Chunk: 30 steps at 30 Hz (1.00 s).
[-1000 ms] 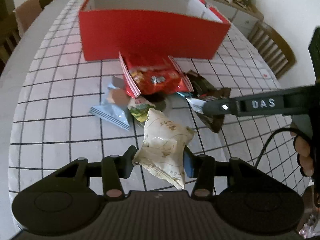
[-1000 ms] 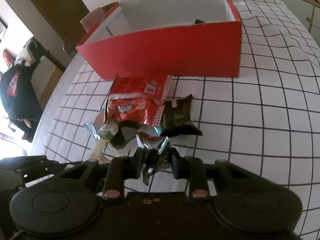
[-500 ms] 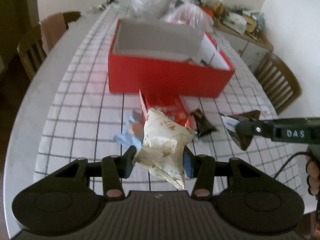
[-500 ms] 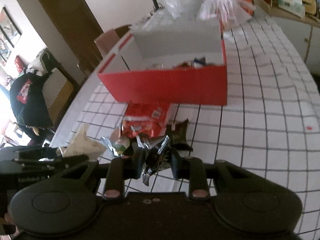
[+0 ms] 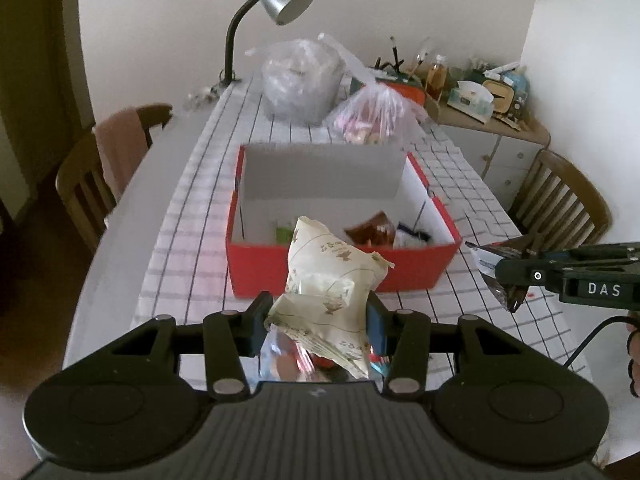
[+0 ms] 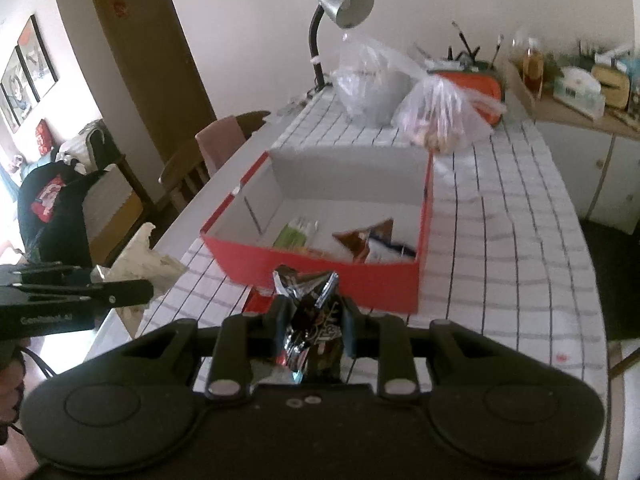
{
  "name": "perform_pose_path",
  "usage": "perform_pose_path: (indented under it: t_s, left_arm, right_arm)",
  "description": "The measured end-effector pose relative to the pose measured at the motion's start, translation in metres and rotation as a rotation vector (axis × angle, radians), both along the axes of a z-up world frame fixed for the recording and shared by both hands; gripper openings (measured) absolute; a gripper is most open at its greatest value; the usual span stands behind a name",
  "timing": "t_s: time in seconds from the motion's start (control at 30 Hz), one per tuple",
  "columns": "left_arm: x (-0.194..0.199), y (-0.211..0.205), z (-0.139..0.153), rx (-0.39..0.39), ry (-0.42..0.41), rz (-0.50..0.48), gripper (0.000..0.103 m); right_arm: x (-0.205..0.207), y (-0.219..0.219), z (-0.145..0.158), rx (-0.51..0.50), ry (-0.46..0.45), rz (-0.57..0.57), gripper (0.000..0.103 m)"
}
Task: Organize snacks
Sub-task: 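Lift the cream bag and M&M's bag with both tools over the red box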
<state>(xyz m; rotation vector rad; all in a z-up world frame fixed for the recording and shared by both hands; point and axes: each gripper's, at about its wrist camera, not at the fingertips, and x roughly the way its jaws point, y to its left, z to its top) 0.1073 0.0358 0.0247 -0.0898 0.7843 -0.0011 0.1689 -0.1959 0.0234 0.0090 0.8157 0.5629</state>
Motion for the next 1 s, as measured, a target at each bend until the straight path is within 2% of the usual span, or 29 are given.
perform_pose_path:
  t_s: [0.13, 0.4, 0.73, 1.0]
  left_arm:
    - [0.022, 0.001, 0.01, 0.028, -0.024, -0.017, 0.047]
    - [0.071, 0.02, 0.008, 0.005, -0.007, -0.027, 0.047]
    - [0.126, 0.029, -0.038, 0.03, 0.086, -0.031, 0.047]
    - [0.152, 0.03, -0.067, 0.039, 0.135, -0.039, 0.047]
  right_arm:
    - [0.017, 0.008, 0.009, -0.02, -0.032, -0.018, 0.026]
    - [0.056, 0.031, 0.009, -0.081, -0.056, -0.066, 0.026]
    - [0.1, 0.062, -0.027, -0.143, -0.005, -0.099, 0.026]
    - [0.125, 0.079, -0.058, -0.185, 0.046, -0.105, 0.026]
